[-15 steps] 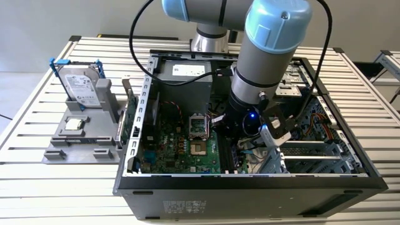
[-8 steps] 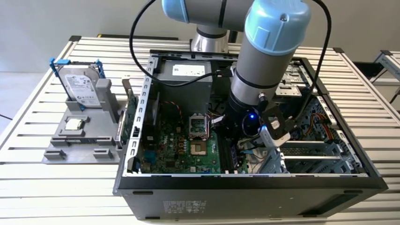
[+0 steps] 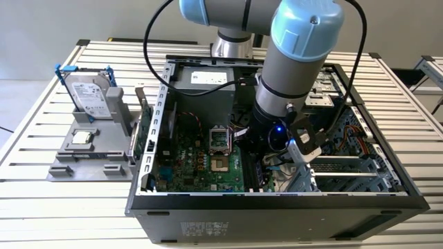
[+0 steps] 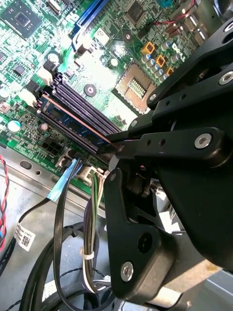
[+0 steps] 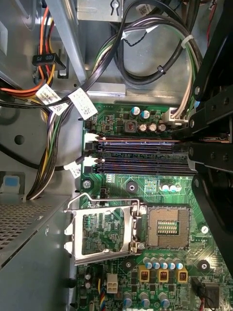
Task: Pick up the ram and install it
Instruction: 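Insert the ram into the slot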
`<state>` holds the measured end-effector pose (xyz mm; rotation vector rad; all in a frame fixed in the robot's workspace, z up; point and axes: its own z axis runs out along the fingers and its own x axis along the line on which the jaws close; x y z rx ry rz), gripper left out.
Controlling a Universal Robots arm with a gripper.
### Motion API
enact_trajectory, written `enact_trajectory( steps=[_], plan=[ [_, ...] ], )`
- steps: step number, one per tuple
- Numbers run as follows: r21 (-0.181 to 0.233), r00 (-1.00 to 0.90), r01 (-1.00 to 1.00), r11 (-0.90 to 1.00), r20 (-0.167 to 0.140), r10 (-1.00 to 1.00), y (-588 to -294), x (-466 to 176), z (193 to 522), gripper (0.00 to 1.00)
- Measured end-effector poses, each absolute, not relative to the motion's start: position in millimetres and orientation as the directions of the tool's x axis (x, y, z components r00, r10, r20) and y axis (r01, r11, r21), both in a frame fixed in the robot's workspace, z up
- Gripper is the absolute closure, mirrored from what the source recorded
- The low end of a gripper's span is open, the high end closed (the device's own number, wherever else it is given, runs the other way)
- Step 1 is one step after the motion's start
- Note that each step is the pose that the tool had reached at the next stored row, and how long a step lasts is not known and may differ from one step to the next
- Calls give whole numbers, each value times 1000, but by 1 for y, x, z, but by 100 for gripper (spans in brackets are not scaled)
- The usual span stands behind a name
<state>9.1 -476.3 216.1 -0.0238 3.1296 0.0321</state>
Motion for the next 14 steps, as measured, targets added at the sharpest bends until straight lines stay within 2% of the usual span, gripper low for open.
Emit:
enact_trajectory(
  steps=[14],
  plan=[
    [20, -1000, -15, 1000, -12, -15, -476, 9, 218, 0]
  ],
)
